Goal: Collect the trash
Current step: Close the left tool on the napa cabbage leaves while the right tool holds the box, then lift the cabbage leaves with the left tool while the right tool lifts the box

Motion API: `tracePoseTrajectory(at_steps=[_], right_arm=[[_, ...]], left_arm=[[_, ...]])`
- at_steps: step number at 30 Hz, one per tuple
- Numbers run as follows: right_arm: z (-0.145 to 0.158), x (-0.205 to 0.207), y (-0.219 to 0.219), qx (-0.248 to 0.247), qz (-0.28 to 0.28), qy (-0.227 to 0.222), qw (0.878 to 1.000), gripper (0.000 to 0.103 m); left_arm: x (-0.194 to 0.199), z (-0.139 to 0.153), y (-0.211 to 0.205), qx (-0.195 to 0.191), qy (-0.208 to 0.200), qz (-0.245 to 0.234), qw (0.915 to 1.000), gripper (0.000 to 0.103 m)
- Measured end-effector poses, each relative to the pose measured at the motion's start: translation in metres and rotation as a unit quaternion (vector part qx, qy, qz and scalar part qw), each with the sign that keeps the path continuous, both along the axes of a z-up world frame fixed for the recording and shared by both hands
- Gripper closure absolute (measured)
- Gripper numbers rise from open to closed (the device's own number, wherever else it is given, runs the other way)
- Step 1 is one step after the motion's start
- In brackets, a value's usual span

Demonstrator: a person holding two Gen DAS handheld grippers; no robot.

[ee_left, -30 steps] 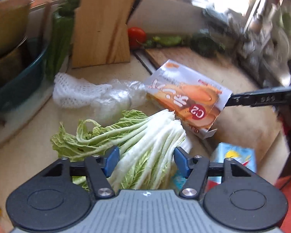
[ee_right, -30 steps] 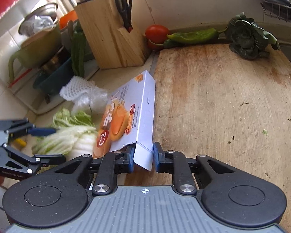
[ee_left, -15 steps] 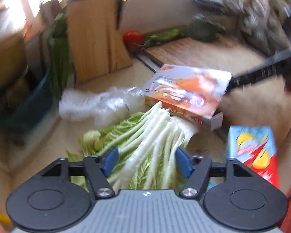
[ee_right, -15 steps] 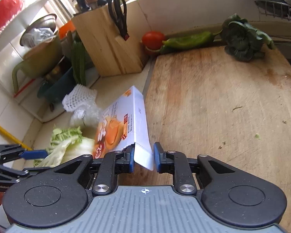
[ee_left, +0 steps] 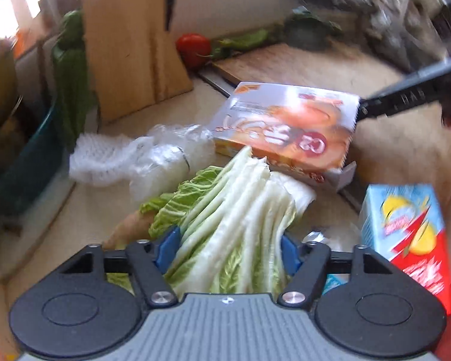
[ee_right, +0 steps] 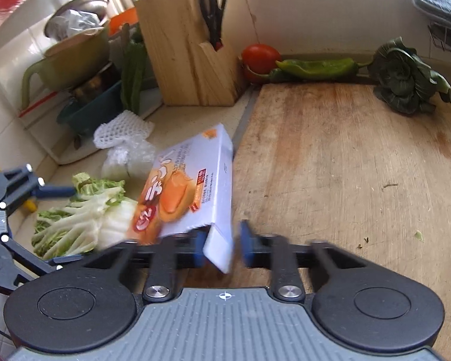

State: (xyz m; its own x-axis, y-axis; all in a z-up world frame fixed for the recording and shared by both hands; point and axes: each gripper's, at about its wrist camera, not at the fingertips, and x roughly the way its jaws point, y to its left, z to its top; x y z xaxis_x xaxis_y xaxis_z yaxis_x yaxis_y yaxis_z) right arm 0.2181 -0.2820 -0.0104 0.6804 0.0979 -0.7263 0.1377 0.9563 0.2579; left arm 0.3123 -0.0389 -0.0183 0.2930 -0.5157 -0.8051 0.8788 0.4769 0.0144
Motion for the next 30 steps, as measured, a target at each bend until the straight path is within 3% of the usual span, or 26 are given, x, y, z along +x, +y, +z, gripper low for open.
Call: tracePoseTrajectory(at_steps=[8,13,16,20,22,30], right_arm=[[0.027,-0.013,-0.015,0.047,-0.027,-0.039,0.998,0.086],[0.040,-0.018,-0.025,0.070,-0.035,-0.051,0.996,0.086],[0.037,-0.020,-0.027,0.069,-0.039,-0.043,0.996,0.086],[0.031,-0.024,-0.028,0.081,-0.039,-0.037,0.995,0.086],[0.030,-0.026,-0.029,0.084,-0.039,-0.039,0.995,0.086],[0.035,-0.031,-0.029,0.093,-0.024,-0.051,0.994,0.086]], left_arm=[[0.003,0.024,0.029,-0.070,0.062,0.059,0.9939,0.041],[0.002,0.016,0.034,-0.071,0.081,0.086,0.9904,0.039],[-0.004,0.017,0.039,-0.096,0.110,0.085,0.9856,0.039],[-0.009,0.014,0.036,-0.076,0.089,0.111,0.9868,0.048],[-0.006,0.018,0.043,-0.094,0.099,0.128,0.9823,0.048],[-0.018,0.031,0.053,-0.115,0.075,0.181,0.9737,0.048]])
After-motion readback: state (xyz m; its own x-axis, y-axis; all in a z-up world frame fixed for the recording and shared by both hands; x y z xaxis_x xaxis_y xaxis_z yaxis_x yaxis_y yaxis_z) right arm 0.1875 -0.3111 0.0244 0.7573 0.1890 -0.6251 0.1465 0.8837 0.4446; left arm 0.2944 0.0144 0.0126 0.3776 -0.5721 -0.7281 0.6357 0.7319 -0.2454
